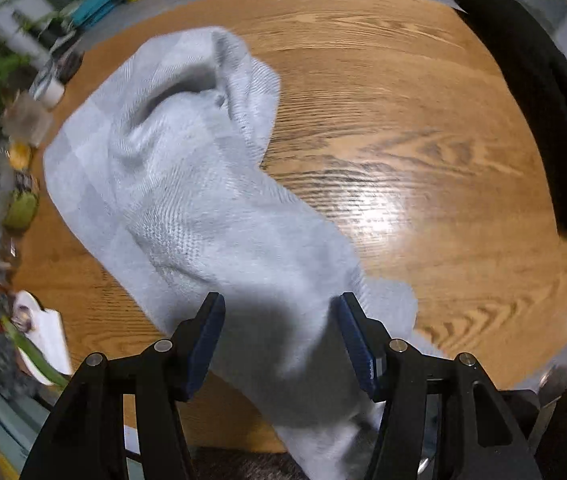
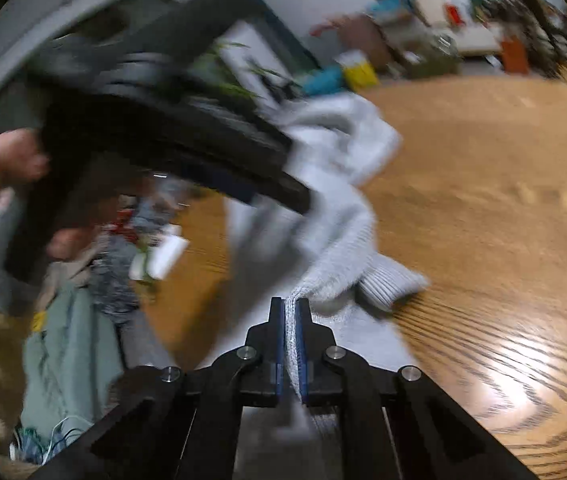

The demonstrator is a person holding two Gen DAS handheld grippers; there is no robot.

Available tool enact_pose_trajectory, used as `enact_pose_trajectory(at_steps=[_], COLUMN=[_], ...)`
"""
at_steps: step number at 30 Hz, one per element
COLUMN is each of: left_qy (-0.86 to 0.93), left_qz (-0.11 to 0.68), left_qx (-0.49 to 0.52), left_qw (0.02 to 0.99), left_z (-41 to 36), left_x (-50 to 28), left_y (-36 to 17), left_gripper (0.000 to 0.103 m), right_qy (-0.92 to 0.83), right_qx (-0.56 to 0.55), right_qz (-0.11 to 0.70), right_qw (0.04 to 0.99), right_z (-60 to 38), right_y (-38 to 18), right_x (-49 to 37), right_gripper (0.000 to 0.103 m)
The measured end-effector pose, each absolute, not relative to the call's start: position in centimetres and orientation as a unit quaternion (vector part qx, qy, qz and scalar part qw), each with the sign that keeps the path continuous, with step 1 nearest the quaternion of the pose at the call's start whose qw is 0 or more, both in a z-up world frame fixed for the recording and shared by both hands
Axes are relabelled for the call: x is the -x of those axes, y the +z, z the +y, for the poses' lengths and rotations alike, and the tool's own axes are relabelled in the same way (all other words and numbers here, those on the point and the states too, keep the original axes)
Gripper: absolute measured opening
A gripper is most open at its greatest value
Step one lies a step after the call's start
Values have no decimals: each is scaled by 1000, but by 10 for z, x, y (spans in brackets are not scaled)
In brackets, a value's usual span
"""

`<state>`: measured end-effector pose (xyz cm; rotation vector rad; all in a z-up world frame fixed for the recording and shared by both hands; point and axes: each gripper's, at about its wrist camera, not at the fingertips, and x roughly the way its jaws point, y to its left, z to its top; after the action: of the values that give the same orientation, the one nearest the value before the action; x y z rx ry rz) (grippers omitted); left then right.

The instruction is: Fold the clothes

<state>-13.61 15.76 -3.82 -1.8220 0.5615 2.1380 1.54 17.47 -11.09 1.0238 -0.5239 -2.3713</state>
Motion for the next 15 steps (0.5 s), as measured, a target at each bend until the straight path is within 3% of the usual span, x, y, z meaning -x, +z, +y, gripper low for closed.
enact_pose_trajectory(at_steps=[5,11,14,15], left_qy=[733,723,731,734], left_qz=[211,252,231,229], left_qx=[631,630,625,623], left_qw=[138,129,144,148], left_z=[155,145,135,131], left_x=[121,105,102,102], left_y=[-34,-45,-37,-33], left_gripper=[60,57,26,20], right_qy=[-842,-839,-847,-849], right_qx=[-373,-361,-358,-361], right_qz=[-242,-229,-215,-211], right_qw=[305,336,329,323], right_z=[152,128,127,127], right_y=[-103,-89,-85,-85], right_x=[-18,-29,-35,-36], right_gripper=[6,6,6,6])
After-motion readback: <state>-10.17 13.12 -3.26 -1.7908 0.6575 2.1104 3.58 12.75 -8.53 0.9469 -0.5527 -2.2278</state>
